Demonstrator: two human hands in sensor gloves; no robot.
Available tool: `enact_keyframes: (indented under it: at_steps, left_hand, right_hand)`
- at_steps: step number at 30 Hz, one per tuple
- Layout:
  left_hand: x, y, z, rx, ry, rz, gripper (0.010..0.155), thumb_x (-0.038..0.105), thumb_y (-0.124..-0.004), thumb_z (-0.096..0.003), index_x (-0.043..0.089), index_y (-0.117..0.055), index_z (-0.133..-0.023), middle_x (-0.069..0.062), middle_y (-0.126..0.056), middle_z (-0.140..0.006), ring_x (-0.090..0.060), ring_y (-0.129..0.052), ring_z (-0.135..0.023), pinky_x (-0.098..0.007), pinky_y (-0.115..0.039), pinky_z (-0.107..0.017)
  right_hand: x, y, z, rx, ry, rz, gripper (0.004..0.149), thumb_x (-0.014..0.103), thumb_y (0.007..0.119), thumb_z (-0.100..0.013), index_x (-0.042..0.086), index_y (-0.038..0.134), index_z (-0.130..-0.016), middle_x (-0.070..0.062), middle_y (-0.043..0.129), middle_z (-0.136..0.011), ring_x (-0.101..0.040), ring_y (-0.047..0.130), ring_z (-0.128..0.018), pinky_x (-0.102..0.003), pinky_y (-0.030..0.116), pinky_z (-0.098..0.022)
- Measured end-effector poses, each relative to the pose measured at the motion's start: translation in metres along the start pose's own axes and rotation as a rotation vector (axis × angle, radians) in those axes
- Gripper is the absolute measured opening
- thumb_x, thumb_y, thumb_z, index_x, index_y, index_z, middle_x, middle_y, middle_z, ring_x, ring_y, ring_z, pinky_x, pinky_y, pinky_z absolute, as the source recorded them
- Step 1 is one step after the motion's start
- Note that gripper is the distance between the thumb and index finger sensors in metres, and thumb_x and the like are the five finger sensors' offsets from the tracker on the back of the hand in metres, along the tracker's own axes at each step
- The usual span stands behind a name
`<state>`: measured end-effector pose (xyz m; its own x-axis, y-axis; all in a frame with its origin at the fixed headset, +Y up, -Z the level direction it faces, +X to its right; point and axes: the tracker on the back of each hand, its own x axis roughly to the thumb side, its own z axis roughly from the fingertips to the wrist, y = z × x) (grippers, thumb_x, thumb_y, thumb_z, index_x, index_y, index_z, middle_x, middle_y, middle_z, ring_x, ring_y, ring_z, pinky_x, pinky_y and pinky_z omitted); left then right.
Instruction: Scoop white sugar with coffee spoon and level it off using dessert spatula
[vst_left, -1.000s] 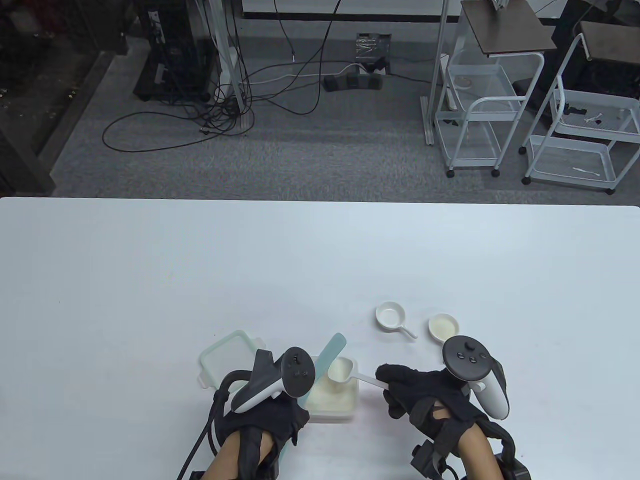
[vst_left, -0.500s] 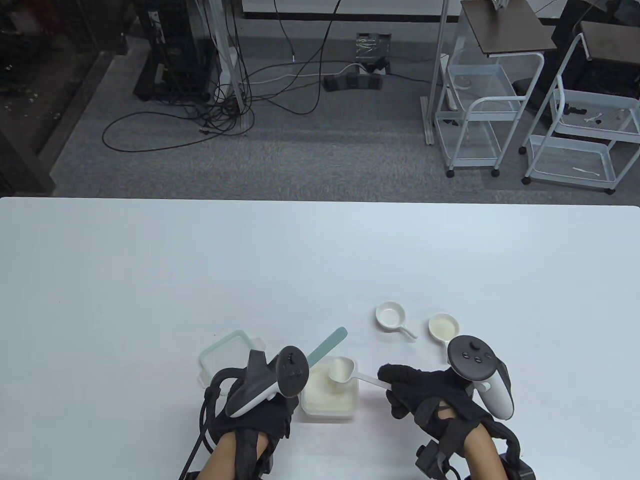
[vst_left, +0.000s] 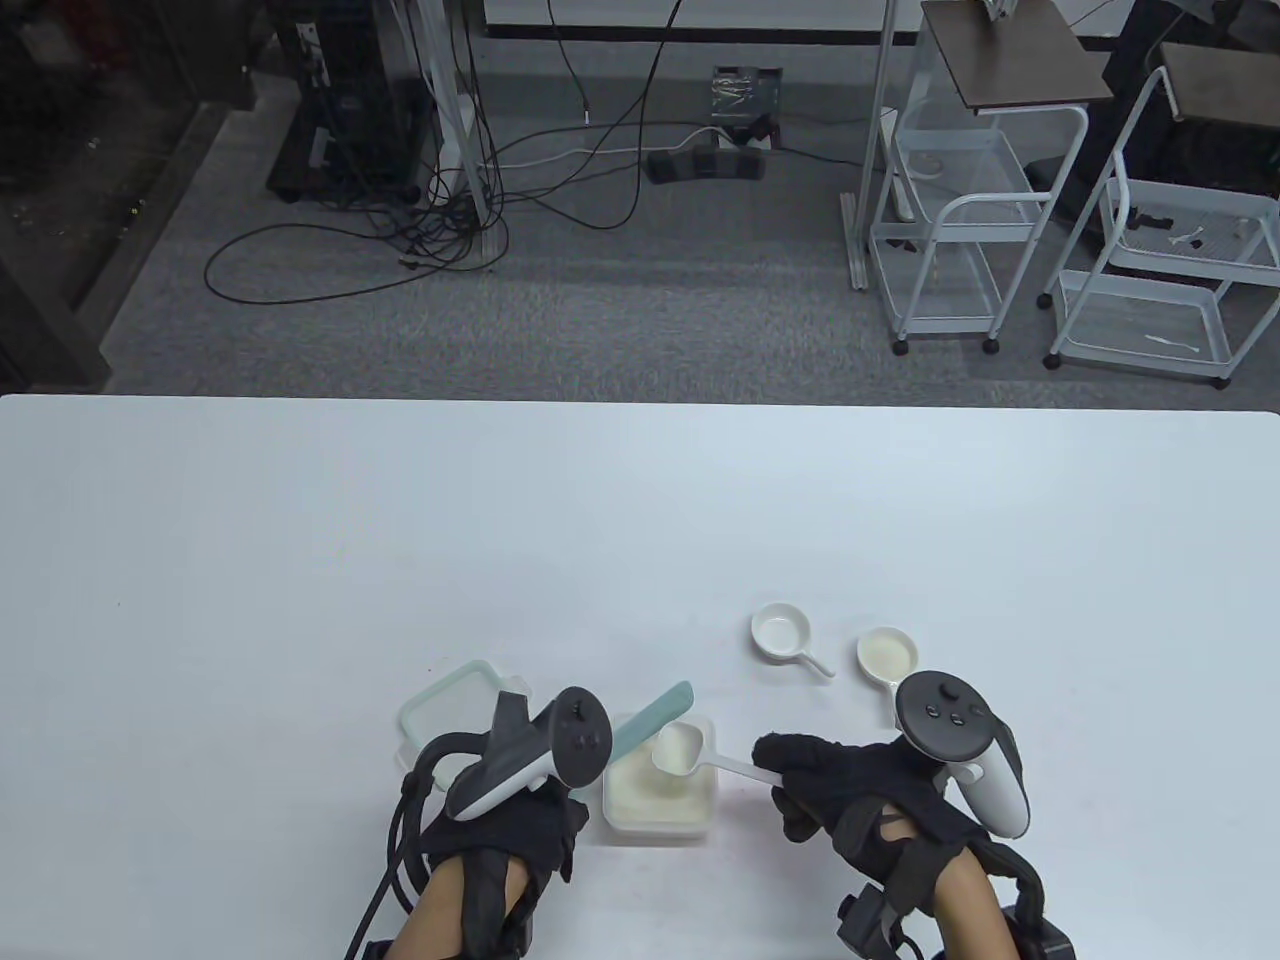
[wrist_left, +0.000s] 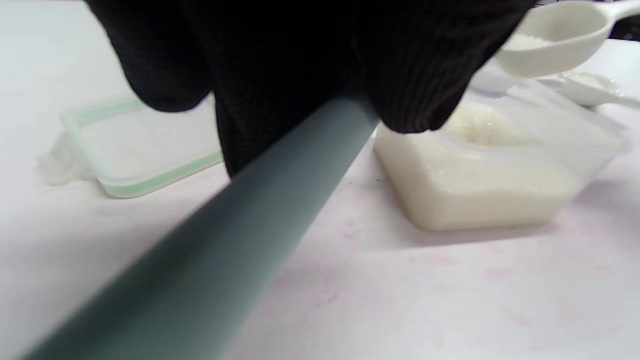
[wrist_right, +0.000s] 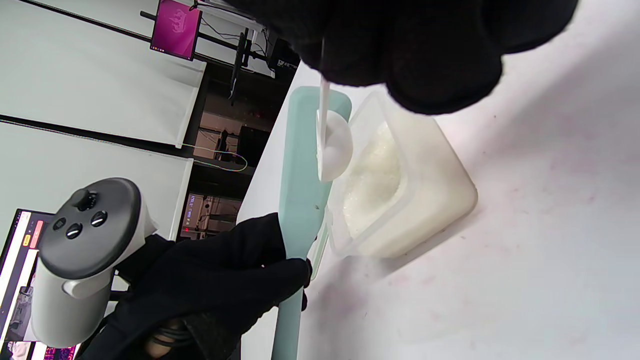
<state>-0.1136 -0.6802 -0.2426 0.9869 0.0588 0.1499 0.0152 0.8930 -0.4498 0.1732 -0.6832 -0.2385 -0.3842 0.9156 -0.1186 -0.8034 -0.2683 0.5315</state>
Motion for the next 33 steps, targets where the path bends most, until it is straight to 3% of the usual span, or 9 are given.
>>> enact_keyframes:
  at_steps: [11, 13, 15, 16, 21, 27, 33]
  left_hand:
    - [-0.005, 0.010, 0.006, 0.162, -0.034, 0.108, 0.064, 0.043, -0.089, -0.0446, 0.021, -0.079, -0.104, 0.000, -0.103, -0.080, -0.016, -0.111, -0.058, -0.046, -0.085, -0.059]
    - [-0.005, 0.005, 0.001, 0.081, -0.041, 0.141, 0.063, 0.043, -0.091, -0.0442, 0.021, -0.082, -0.103, -0.002, -0.104, -0.079, -0.017, -0.111, -0.056, -0.046, -0.085, -0.058]
    - [-0.002, -0.001, -0.003, -0.034, -0.008, 0.010, 0.061, 0.045, -0.091, -0.0437, 0.024, -0.084, -0.101, -0.001, -0.104, -0.078, -0.015, -0.113, -0.055, -0.043, -0.087, -0.056]
    - [-0.001, 0.001, -0.001, 0.031, 0.010, 0.026, 0.061, 0.043, -0.093, -0.0420, 0.024, -0.087, -0.100, -0.002, -0.105, -0.077, -0.018, -0.114, -0.055, -0.044, -0.087, -0.056]
    - [0.002, 0.001, 0.002, 0.032, -0.003, 0.013, 0.062, 0.044, -0.092, -0.0431, 0.022, -0.086, -0.101, -0.002, -0.105, -0.076, -0.017, -0.113, -0.053, -0.044, -0.087, -0.056]
    - [-0.015, 0.015, 0.007, 0.157, 0.017, 0.155, 0.064, 0.044, -0.090, -0.0442, 0.016, -0.083, -0.102, -0.004, -0.106, -0.076, -0.016, -0.113, -0.052, -0.044, -0.087, -0.055]
    - [-0.025, 0.003, -0.008, 0.198, 0.132, 0.016, 0.066, 0.045, -0.091, -0.0437, 0.012, -0.085, -0.100, -0.003, -0.108, -0.072, -0.013, -0.115, -0.047, -0.041, -0.089, -0.053]
  right_hand:
    - [0.000, 0.001, 0.000, 0.005, -0.011, -0.006, 0.048, 0.011, 0.067, -0.049, -0.005, 0.067, -0.094, -0.026, 0.084, -0.064, -0.041, 0.088, -0.053, -0.069, 0.066, -0.054]
    - [0.000, 0.001, 0.000, 0.012, -0.009, -0.009, 0.048, 0.011, 0.067, -0.049, -0.005, 0.067, -0.094, -0.026, 0.083, -0.064, -0.041, 0.088, -0.053, -0.069, 0.066, -0.054]
    - [0.000, 0.002, -0.001, 0.027, -0.005, -0.006, 0.048, 0.011, 0.067, -0.049, -0.005, 0.067, -0.094, -0.026, 0.084, -0.064, -0.041, 0.088, -0.053, -0.069, 0.066, -0.054]
    - [0.000, 0.003, -0.001, 0.027, -0.005, -0.006, 0.047, 0.011, 0.067, -0.049, -0.005, 0.067, -0.094, -0.026, 0.083, -0.064, -0.041, 0.088, -0.053, -0.069, 0.066, -0.054]
    - [0.000, 0.004, -0.001, 0.026, -0.003, -0.004, 0.047, 0.011, 0.067, -0.049, -0.005, 0.067, -0.094, -0.026, 0.083, -0.064, -0.041, 0.088, -0.053, -0.069, 0.066, -0.054]
    - [0.000, 0.002, -0.001, 0.015, -0.013, -0.013, 0.048, 0.011, 0.067, -0.049, -0.004, 0.066, -0.094, -0.026, 0.083, -0.065, -0.041, 0.088, -0.053, -0.069, 0.066, -0.054]
    - [0.000, 0.002, -0.001, 0.010, -0.013, -0.014, 0.048, 0.011, 0.067, -0.050, -0.004, 0.066, -0.095, -0.026, 0.083, -0.065, -0.041, 0.088, -0.053, -0.069, 0.065, -0.054]
